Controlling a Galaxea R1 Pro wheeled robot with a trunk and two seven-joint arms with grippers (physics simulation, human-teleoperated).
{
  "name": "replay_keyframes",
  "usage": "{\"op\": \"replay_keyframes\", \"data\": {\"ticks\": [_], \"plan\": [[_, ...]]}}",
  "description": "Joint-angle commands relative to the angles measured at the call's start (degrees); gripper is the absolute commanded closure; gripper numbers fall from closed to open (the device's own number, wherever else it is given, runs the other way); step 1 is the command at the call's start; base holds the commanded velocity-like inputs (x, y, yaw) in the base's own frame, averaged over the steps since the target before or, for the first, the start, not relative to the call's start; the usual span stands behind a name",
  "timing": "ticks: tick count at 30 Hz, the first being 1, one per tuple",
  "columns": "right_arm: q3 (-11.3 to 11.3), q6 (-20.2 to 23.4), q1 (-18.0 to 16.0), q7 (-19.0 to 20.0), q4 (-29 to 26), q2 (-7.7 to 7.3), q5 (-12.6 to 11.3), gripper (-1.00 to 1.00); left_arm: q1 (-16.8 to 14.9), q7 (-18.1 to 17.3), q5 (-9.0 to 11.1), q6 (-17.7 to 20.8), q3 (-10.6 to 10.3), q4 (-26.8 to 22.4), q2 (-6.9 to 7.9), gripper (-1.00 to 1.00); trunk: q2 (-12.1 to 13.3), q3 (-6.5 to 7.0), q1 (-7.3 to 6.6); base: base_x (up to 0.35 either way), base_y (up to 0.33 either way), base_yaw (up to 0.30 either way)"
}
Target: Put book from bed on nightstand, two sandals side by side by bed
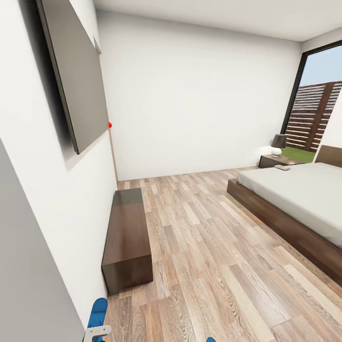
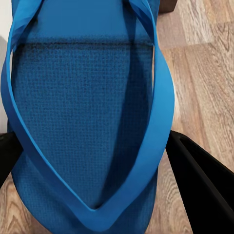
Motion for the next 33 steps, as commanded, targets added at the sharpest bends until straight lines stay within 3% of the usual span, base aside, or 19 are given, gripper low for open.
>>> {"op": "replay_keyframes", "data": {"ticks": [1, 13, 24, 33], "plan": [[-0.27, -0.09, 0.00, 0.41, -0.07, 0.05, 0.62, -1.00, -0.03, 0.17, 0.37, -0.14, -0.49, 0.00, 0.01, 1.00, -0.03, -0.05, 0.00, 0.000, 0.000, 0.000], [-0.27, -0.09, 0.00, 0.41, 0.08, 0.04, 0.60, -1.00, 0.02, 0.17, 0.37, -0.14, -0.57, 0.01, -0.34, 1.00, -0.03, -0.05, 0.00, 0.000, 0.000, -0.015], [-0.29, -0.09, 0.00, 0.41, 0.19, 0.05, 0.60, -1.00, 0.02, 0.17, 0.37, -0.14, -0.58, 0.00, -1.01, 1.00, -0.03, -0.05, 0.00, 0.000, 0.000, -0.230], [-0.27, -0.09, 0.00, 0.41, 0.19, 0.05, 0.68, -1.00, 0.02, 0.17, 0.37, -0.14, -0.58, 0.01, -1.04, 1.00, -0.03, -0.05, 0.00, 0.000, 0.000, -0.068]]}}
